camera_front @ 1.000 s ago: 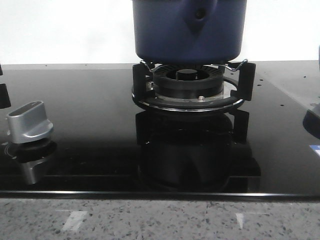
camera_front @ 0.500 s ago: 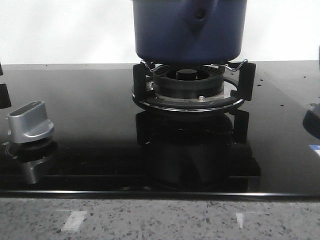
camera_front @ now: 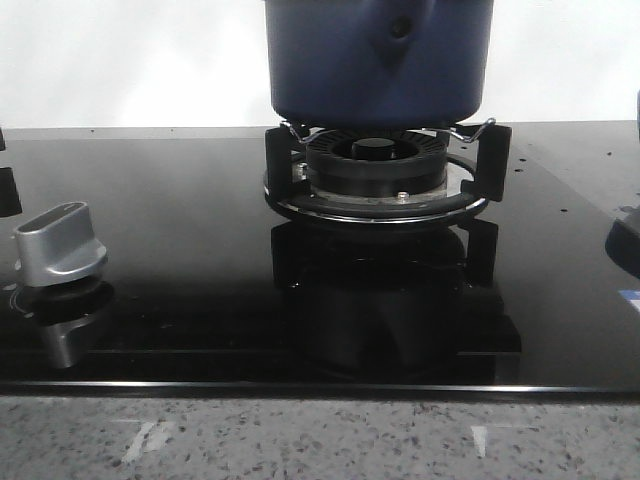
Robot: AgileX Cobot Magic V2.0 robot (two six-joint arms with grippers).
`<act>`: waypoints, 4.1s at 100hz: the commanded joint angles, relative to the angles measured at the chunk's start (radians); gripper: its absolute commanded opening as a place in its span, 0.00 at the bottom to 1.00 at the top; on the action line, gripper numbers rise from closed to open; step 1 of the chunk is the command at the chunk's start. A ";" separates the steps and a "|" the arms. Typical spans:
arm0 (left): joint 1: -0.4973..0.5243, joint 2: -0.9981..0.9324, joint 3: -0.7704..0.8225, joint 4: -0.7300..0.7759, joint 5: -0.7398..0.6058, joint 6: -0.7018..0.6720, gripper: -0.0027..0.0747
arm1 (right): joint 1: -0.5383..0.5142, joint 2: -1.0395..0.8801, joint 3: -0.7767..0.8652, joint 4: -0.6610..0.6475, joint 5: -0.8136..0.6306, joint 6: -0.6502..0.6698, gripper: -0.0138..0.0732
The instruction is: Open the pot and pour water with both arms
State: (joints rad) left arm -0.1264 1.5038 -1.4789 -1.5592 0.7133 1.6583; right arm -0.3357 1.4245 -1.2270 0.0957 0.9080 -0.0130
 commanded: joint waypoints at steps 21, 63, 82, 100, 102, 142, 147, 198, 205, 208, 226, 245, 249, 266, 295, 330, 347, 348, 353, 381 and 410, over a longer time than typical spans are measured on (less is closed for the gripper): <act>0.000 -0.051 -0.036 -0.075 0.014 -0.002 0.35 | -0.009 0.080 -0.035 -0.006 0.001 0.002 0.49; 0.000 -0.051 -0.036 -0.075 0.014 -0.002 0.35 | -0.009 0.084 -0.040 0.002 0.005 0.002 0.08; 0.000 -0.051 -0.036 -0.075 0.014 -0.002 0.35 | -0.009 0.066 -0.119 0.036 0.073 0.002 0.09; 0.000 -0.051 -0.036 -0.075 0.014 -0.002 0.35 | 0.022 0.066 -0.267 0.057 0.169 0.001 0.09; 0.000 -0.051 -0.036 -0.075 0.014 -0.002 0.35 | 0.029 0.066 -0.284 0.057 0.176 0.001 0.09; 0.000 -0.051 -0.036 -0.075 0.004 -0.002 0.35 | 0.197 0.125 -0.560 0.063 0.210 -0.001 0.09; 0.000 -0.051 -0.036 -0.075 0.004 -0.002 0.35 | 0.219 0.136 -0.593 0.065 0.210 -0.001 0.09; 0.000 -0.051 -0.036 -0.075 0.006 -0.002 0.48 | 0.463 0.216 -0.737 0.065 0.084 -0.001 0.09; 0.000 -0.051 -0.036 -0.075 0.006 -0.002 0.48 | 0.485 0.220 -0.737 0.065 0.051 -0.001 0.09; 0.000 -0.051 -0.036 -0.075 0.006 -0.002 0.48 | 0.494 0.222 -0.737 0.065 0.037 -0.004 0.09; 0.000 -0.051 -0.036 -0.075 0.006 -0.002 0.48 | 0.561 0.237 -0.737 0.065 -0.064 -0.060 0.09; 0.000 -0.051 -0.036 -0.075 0.004 -0.002 0.48 | 0.587 0.250 -0.700 0.062 -0.195 -0.081 0.09; 0.000 -0.051 -0.036 -0.075 0.004 -0.002 0.48 | 0.587 0.245 -0.682 0.057 -0.228 -0.090 0.10; 0.000 -0.051 -0.036 -0.075 0.004 -0.002 0.48 | 0.591 0.214 -0.589 0.057 -0.357 -0.140 0.11; 0.000 -0.051 -0.036 -0.075 0.003 -0.002 0.48 | 0.594 0.133 -0.357 0.053 -0.679 -0.183 0.11; 0.000 -0.051 -0.036 -0.076 0.003 -0.002 0.48 | 0.598 0.068 -0.115 0.032 -1.074 -0.183 0.10; 0.000 -0.051 -0.036 -0.076 0.003 -0.002 0.48 | 0.597 0.051 -0.008 0.030 -1.271 -0.183 0.10; 0.000 -0.051 -0.036 -0.076 0.003 -0.002 0.48 | 0.597 0.051 -0.004 0.030 -1.285 -0.183 0.10; 0.000 -0.051 -0.036 -0.076 0.003 -0.002 0.48 | 0.597 0.048 0.019 0.030 -1.333 -0.183 0.10; 0.000 -0.051 -0.036 -0.076 0.006 -0.002 0.48 | 0.597 0.048 0.043 0.028 -1.393 -0.183 0.10; 0.000 -0.051 -0.036 -0.076 0.006 -0.002 0.48 | 0.597 0.048 0.043 0.024 -1.429 -0.183 0.10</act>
State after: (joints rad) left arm -0.1264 1.5038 -1.4789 -1.5547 0.7152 1.6583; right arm 0.2609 1.5221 -1.1537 0.1277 -0.3928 -0.1927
